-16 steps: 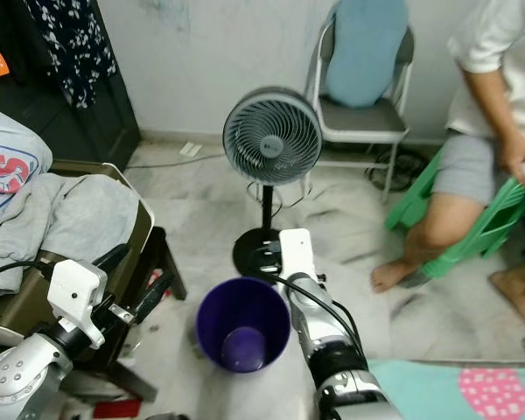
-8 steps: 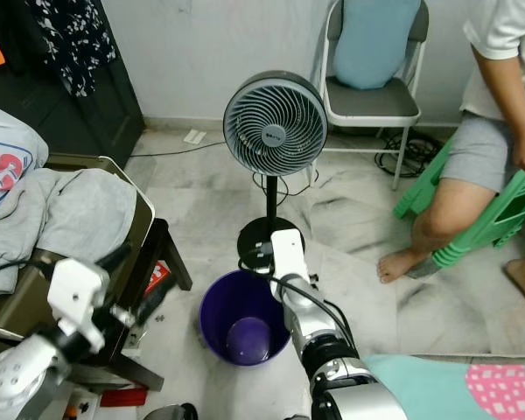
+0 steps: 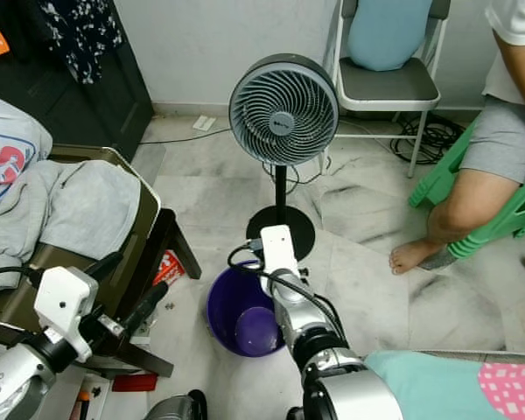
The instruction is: Clean up the room
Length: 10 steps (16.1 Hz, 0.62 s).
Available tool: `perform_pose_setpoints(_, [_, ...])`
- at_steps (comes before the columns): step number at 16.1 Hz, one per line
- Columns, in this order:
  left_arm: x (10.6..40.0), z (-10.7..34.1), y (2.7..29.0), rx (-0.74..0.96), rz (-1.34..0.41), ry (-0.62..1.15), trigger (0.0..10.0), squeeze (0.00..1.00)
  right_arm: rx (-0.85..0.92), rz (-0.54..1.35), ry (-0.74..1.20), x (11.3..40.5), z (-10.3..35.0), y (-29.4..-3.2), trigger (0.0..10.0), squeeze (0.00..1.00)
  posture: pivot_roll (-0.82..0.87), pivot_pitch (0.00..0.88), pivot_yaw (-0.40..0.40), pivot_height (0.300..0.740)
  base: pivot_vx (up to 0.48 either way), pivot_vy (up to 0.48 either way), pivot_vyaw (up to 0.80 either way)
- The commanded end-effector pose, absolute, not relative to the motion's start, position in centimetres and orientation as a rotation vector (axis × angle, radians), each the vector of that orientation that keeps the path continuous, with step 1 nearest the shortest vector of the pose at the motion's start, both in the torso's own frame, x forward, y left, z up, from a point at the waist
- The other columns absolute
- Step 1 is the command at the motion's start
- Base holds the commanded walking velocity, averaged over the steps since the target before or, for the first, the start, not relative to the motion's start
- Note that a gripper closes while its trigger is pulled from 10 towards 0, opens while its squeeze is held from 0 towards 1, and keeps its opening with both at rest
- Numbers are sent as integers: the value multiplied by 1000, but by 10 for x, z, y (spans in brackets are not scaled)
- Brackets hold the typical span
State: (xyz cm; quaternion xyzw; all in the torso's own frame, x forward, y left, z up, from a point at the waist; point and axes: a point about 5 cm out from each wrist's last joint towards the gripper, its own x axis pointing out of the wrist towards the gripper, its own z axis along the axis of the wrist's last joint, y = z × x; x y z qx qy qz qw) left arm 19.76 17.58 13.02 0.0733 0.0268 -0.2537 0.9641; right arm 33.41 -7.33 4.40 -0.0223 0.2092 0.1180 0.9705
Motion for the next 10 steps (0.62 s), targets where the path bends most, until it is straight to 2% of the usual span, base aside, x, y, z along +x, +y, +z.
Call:
perform_pose_setpoints(1, [196,131,178,156,-517,57,10000,0,-39,246,421,335,45,-69,10000,0,246,199,82,740,0,0,0])
perform_pose_setpoints(3, [199,128,178,154,-529,62,10000,0,-46,247,417,335,44,-72,10000,0,235,195,85,740,0,0,0])
perform_pose_setpoints(6, [201,127,175,153,-535,59,10000,0,-51,249,420,333,42,-73,10000,0,234,190,74,740,0,0,415])
perform_pose_setpoints(10, [199,128,175,159,-512,58,10000,0,-67,261,436,332,40,-73,10000,0,254,203,67,740,0,0,0])
